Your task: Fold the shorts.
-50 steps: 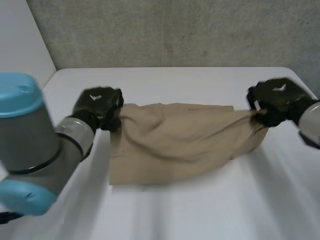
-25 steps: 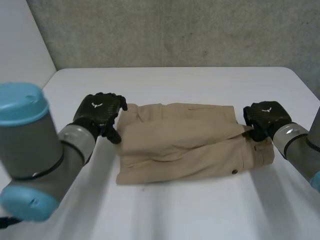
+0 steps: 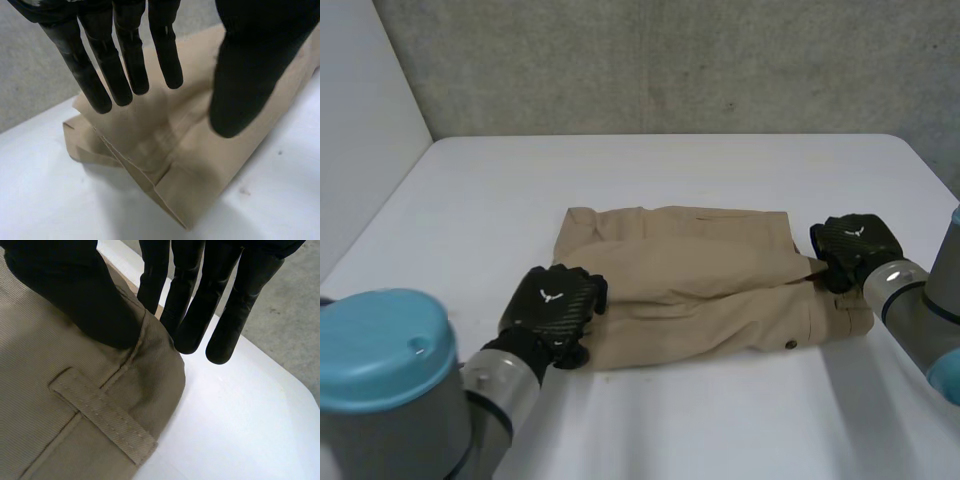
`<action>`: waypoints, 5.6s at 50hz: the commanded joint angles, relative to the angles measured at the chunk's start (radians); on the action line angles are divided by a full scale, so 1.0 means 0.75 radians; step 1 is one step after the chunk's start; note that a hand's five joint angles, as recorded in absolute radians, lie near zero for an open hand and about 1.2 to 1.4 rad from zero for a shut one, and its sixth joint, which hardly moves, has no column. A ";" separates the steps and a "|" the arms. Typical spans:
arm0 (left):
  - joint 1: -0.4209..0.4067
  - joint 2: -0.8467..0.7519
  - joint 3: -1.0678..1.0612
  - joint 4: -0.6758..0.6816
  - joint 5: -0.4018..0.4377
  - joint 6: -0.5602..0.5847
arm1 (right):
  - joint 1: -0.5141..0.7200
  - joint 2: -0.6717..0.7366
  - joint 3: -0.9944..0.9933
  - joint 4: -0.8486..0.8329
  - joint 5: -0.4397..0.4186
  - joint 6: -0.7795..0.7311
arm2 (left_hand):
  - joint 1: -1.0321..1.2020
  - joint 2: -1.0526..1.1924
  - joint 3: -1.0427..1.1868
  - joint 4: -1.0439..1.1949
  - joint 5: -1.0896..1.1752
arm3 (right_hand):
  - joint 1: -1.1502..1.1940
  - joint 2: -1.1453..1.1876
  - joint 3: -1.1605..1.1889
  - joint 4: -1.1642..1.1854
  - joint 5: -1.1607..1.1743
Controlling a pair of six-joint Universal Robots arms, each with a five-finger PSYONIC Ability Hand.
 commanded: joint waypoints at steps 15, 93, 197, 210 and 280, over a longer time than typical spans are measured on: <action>0.133 -0.490 0.396 0.019 -0.002 0.017 | 0.041 -0.003 0.045 -0.007 -0.032 -0.002 | -0.116 -0.124 -0.131 -0.122 -0.122 | 0.628 0.305 0.277 0.277 0.296; 0.193 0.431 0.646 -0.326 0.086 -0.003 | 0.017 -0.650 -0.572 0.664 -0.200 -0.121 | 0.948 0.940 0.933 0.942 0.942 | 0.628 0.305 0.277 0.277 0.296; 0.154 -0.146 0.055 0.001 -0.033 -0.028 | 0.203 -0.001 -0.016 -0.015 0.011 -0.108 | 0.053 0.044 0.037 0.046 0.046 | 0.628 0.305 0.277 0.277 0.296; 0.133 -0.210 -0.021 0.107 -0.084 0.023 | 0.203 0.005 -0.014 -0.017 0.009 -0.108 | 0.064 0.056 0.049 0.058 0.058 | 0.628 0.305 0.277 0.277 0.296; 0.242 0.625 0.441 -0.093 -0.008 0.242 | 0.181 -0.638 -0.578 0.588 -0.046 -0.168 | 0.948 0.940 0.933 0.942 0.942 | 0.628 0.305 0.277 0.277 0.296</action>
